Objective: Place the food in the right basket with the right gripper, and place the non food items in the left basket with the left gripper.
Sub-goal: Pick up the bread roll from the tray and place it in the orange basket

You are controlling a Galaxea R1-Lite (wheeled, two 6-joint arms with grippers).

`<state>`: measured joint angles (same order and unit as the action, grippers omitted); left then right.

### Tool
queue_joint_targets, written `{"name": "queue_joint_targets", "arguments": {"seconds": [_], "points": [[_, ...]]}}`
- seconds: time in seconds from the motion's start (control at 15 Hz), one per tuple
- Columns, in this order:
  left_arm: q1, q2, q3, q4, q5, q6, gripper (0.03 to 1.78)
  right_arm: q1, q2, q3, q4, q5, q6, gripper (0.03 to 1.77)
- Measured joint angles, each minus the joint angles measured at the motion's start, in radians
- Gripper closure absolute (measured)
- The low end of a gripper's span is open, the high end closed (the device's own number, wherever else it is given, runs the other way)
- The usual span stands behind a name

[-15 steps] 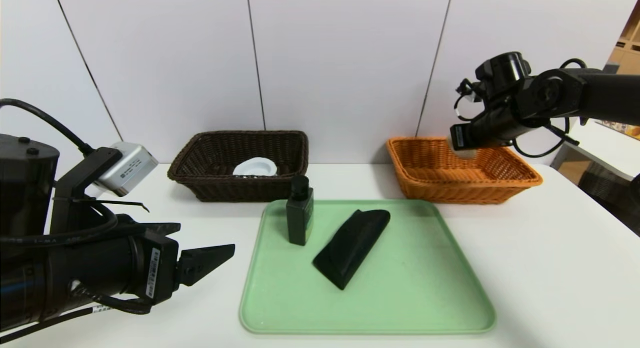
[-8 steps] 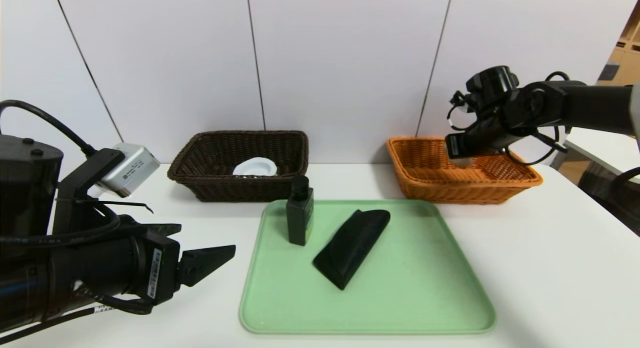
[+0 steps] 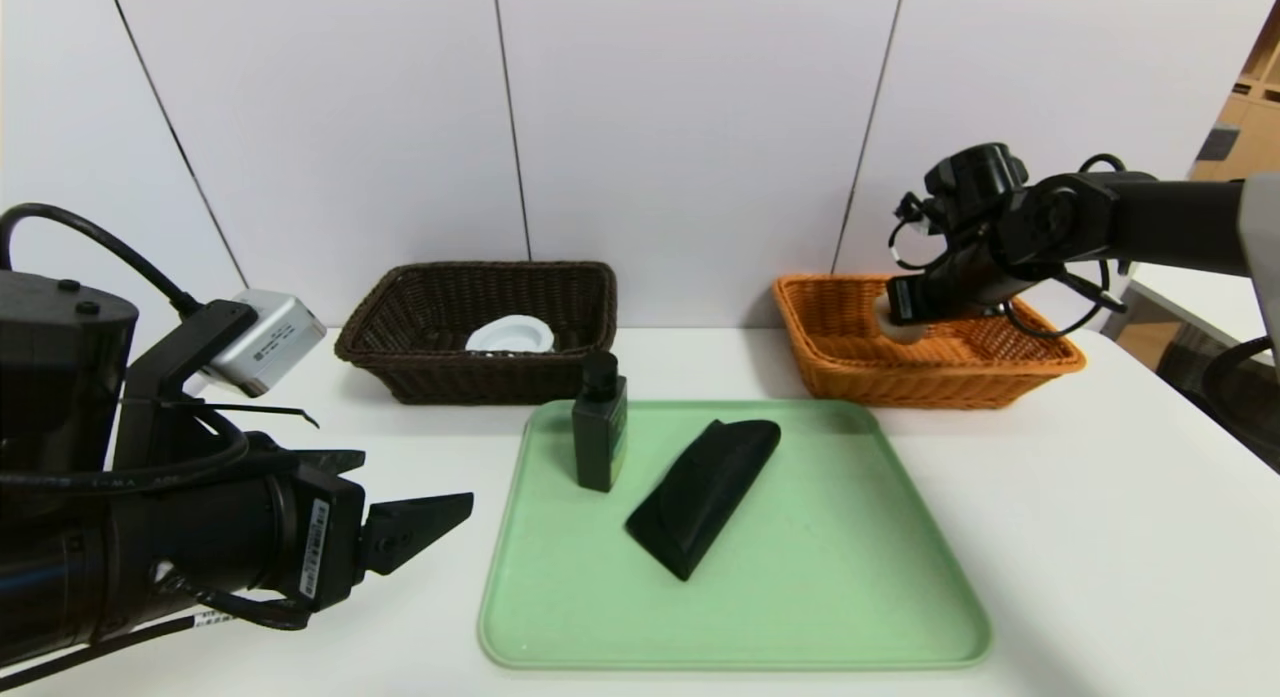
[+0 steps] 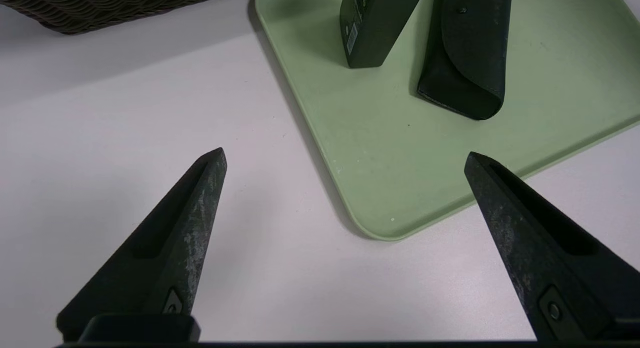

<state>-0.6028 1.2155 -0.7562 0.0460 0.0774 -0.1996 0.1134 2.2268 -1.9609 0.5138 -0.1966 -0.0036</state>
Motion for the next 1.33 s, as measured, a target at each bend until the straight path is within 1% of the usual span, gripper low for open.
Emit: {"name": "queue_joint_targets", "arguments": {"seconds": [0.27, 0.53, 0.87, 1.33], "points": [[0.000, 0.000, 0.000, 0.000, 0.000, 0.000, 0.12, 0.000, -0.004, 0.000, 0.005, -0.001, -0.002, 0.60], [0.000, -0.002, 0.000, 0.001, 0.000, 0.001, 0.12, 0.004, -0.009, 0.000, 0.006, -0.002, -0.003, 0.40], [0.000, -0.002, -0.001, 0.001, 0.000, 0.001, 0.12, 0.004, -0.016, 0.000, 0.007, -0.004, -0.003, 0.25], [0.000, -0.003, -0.002, 0.001, 0.002, 0.003, 0.12, 0.000, -0.023, 0.000, 0.006, -0.004, -0.004, 0.16]]}}
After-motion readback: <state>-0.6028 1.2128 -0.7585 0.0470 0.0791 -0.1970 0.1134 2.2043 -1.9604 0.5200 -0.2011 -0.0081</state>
